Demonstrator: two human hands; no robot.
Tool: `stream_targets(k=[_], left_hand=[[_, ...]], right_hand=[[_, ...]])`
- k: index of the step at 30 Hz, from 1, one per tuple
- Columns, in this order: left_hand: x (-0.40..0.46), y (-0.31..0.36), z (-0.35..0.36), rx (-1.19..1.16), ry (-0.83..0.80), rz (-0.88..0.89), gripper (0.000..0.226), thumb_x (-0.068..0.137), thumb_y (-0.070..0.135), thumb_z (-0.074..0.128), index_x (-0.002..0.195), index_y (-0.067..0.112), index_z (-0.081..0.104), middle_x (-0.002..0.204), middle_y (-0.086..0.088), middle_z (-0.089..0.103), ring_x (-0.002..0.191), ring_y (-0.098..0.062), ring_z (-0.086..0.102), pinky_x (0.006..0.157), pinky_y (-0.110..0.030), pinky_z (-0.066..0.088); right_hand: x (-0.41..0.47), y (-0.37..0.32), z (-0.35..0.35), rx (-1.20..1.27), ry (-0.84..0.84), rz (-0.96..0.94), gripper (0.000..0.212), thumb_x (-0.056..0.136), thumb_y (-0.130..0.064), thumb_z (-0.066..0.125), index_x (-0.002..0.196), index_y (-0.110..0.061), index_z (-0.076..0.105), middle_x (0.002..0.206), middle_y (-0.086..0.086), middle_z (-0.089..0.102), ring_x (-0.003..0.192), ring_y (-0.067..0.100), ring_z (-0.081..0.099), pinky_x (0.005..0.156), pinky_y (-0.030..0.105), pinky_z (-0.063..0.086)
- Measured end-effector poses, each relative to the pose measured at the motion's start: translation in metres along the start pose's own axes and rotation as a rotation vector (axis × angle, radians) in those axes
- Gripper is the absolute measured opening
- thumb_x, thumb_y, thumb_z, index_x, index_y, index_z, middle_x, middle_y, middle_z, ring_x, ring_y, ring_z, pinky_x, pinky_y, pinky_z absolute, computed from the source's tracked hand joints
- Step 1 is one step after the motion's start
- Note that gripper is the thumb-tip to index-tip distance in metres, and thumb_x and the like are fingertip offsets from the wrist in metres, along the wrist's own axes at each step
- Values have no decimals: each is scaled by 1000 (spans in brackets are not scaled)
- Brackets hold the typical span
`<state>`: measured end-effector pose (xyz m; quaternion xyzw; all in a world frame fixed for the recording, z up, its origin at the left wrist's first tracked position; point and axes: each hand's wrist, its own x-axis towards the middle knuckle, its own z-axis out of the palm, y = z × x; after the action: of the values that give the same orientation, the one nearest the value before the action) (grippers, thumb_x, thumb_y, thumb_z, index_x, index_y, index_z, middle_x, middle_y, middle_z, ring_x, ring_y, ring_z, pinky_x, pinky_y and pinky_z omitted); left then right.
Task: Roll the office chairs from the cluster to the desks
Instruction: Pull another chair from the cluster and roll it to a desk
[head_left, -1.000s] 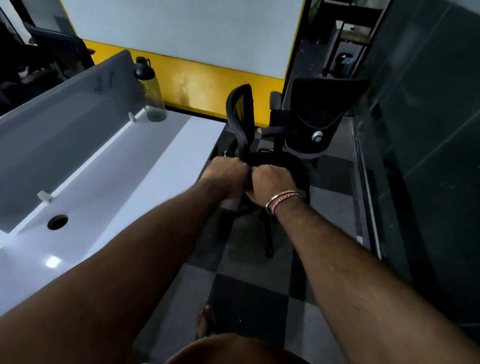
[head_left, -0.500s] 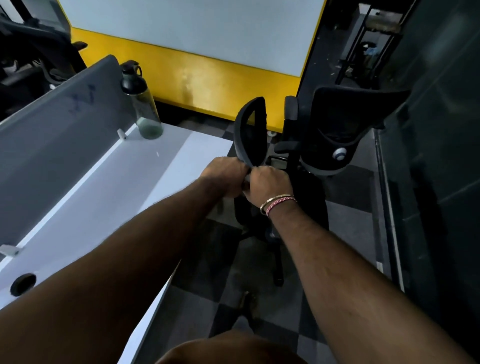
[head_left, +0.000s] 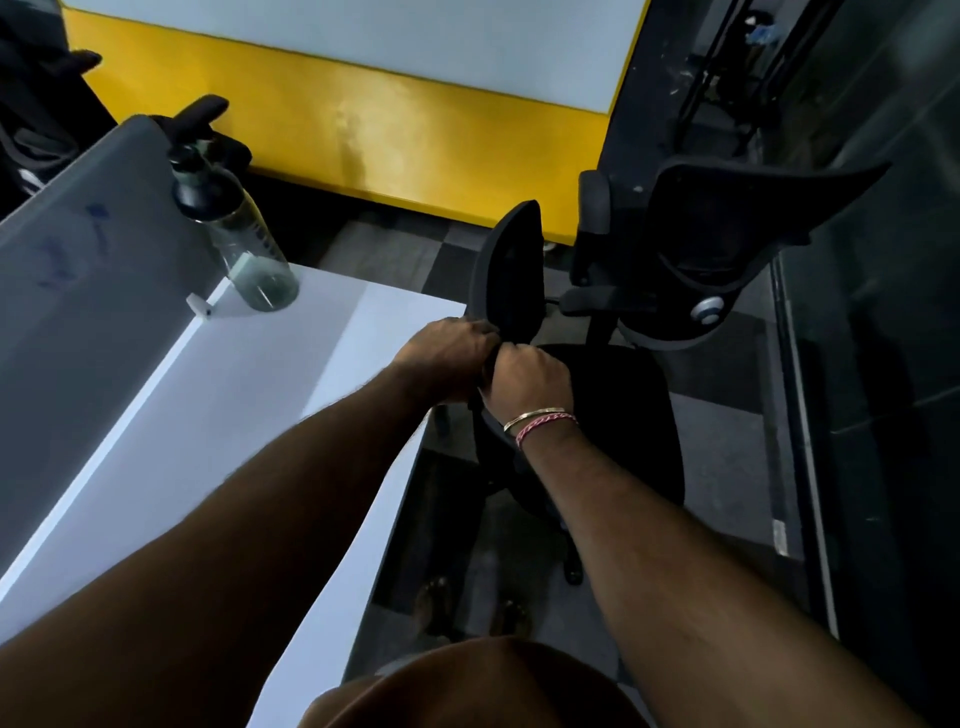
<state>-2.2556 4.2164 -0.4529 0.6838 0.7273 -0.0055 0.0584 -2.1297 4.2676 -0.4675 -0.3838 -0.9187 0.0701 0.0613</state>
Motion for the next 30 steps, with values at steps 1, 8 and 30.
stream_targets(k=[1,8,30], left_hand=[[3,-8,1,-21,16,19,43,81,26,77,123,17,69,129,-4,68,117,-28,65,93,-44,56],[10,-31,10,-49,65,121,44,79,19,76,122,12,72,129,-8,70,118,-31,66,92,-44,58],[-52,114,38,28,119,133,28,86,25,68,113,14,68,111,-2,70,107,-25,59,71,-39,55]], right_hand=[[7,-4,4,2,-2,21,24,88,-36,61,96,-13,65,95,10,70,91,33,68,71,37,51],[19,-13,19,7,25,79,21,85,-32,62,87,-12,66,85,10,70,82,33,68,64,35,50],[-118,64,4,-64,3,40,20,73,-31,73,83,-18,61,82,3,68,79,25,67,60,30,46]])
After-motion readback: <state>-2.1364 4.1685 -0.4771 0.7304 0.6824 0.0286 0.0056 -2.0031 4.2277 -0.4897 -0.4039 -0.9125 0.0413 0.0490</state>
